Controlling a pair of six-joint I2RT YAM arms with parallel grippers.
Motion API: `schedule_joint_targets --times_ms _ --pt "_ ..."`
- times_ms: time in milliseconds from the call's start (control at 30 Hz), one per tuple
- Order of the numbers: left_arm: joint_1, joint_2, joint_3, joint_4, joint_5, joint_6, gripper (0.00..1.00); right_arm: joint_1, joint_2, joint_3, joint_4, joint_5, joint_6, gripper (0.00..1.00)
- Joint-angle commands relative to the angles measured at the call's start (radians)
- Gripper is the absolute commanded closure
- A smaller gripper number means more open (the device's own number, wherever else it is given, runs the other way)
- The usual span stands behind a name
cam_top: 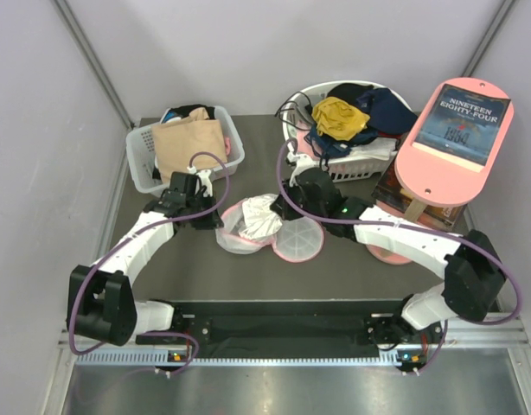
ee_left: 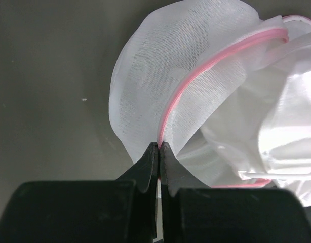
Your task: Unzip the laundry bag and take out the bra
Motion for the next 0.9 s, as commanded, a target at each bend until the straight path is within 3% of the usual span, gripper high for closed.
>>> schedule_joint_targets --times_ms 0,500,867 --pt "-0.002 -0.017 0.039 -0.001 -0.011 0.003 1.0 -0.022 -0.08 -0.004 0.034 -0.005 0.002 1.0" --pt "-0.002 -0.015 0.039 0.0 -0.008 0.006 1.0 -0.069 -0.147 -0.051 0.137 -0.106 0.068 1.0" --pt "-0.002 -0.023 0.038 -0.003 -0.016 0.009 1.0 -0.138 -0.195 0.088 0.066 -0.134 -0.016 1.0"
